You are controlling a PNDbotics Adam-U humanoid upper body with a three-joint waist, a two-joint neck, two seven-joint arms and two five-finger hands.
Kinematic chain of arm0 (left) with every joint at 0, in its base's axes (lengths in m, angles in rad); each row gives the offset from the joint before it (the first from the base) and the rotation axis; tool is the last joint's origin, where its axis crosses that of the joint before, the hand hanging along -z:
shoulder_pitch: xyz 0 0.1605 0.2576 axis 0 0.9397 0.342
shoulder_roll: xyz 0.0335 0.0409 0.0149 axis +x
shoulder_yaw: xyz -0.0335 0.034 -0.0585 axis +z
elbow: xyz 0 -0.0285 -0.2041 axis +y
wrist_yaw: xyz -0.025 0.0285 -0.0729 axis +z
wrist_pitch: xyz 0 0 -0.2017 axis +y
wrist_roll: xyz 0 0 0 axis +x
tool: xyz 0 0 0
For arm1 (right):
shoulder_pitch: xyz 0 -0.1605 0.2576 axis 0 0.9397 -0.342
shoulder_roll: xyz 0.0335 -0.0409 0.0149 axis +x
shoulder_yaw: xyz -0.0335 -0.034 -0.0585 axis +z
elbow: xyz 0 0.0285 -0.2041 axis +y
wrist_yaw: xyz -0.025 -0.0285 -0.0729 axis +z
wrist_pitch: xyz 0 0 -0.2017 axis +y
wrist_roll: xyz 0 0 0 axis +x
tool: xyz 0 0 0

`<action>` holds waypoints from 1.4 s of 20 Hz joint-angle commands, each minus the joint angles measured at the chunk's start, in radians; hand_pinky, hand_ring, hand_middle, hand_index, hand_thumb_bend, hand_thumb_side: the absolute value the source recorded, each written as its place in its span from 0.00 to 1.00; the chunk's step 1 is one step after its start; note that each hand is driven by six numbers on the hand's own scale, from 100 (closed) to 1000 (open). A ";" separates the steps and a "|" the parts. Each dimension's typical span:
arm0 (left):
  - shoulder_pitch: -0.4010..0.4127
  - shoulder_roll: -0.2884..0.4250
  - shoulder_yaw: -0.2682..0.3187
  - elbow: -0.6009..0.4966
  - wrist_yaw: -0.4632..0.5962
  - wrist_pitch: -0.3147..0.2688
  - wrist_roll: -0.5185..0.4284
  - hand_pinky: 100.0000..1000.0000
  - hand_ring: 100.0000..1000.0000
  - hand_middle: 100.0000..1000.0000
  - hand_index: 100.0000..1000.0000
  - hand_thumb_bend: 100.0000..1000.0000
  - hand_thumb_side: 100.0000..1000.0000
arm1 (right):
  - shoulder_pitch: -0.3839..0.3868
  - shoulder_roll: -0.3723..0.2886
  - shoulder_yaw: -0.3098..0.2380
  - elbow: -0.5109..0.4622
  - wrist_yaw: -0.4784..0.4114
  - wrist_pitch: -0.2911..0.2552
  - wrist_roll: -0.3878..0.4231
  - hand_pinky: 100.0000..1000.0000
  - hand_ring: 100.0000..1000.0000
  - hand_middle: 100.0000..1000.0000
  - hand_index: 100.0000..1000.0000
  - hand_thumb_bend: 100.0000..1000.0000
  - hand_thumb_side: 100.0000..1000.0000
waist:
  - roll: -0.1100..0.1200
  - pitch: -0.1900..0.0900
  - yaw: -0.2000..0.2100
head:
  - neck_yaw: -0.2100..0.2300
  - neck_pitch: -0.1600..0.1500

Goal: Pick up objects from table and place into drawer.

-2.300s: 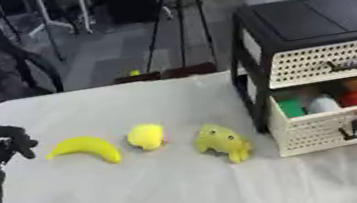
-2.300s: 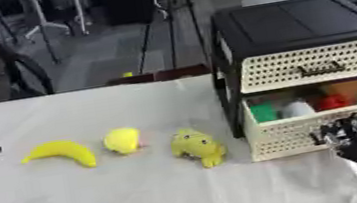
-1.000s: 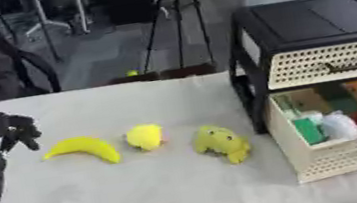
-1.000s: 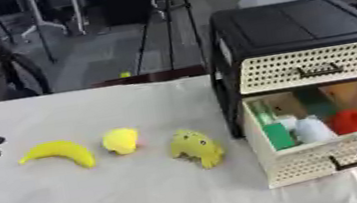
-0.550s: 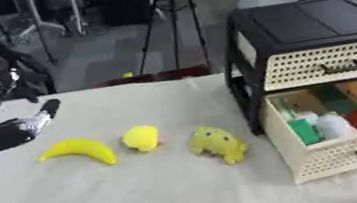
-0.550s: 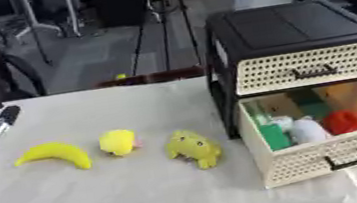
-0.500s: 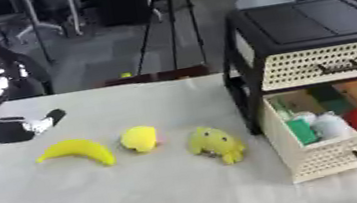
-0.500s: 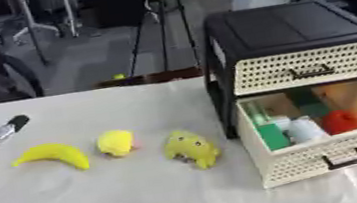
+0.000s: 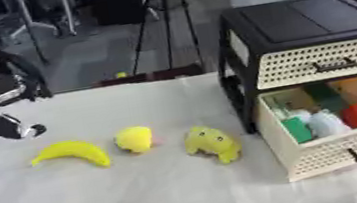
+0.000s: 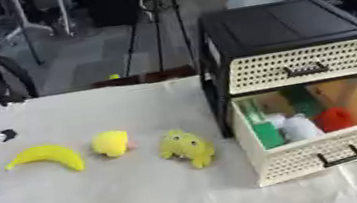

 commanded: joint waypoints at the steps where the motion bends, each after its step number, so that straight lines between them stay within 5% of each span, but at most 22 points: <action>1: -0.040 -0.004 -0.002 0.066 -0.033 -0.018 0.005 0.66 0.61 0.62 0.76 0.35 0.02 | -0.019 -0.015 -0.002 -0.027 -0.016 -0.003 0.006 0.07 0.15 0.24 0.66 0.00 1.00 | 0.002 -0.007 -0.003 | 0.006 -0.010; 28: -0.039 -0.122 -0.019 0.215 -0.165 -0.037 0.048 0.63 0.58 0.57 0.73 0.32 0.05 | -0.032 -0.003 0.001 -0.035 -0.014 -0.005 0.013 0.06 0.14 0.24 0.66 0.00 1.00 | 0.005 0.026 -0.037 | 0.015 -0.025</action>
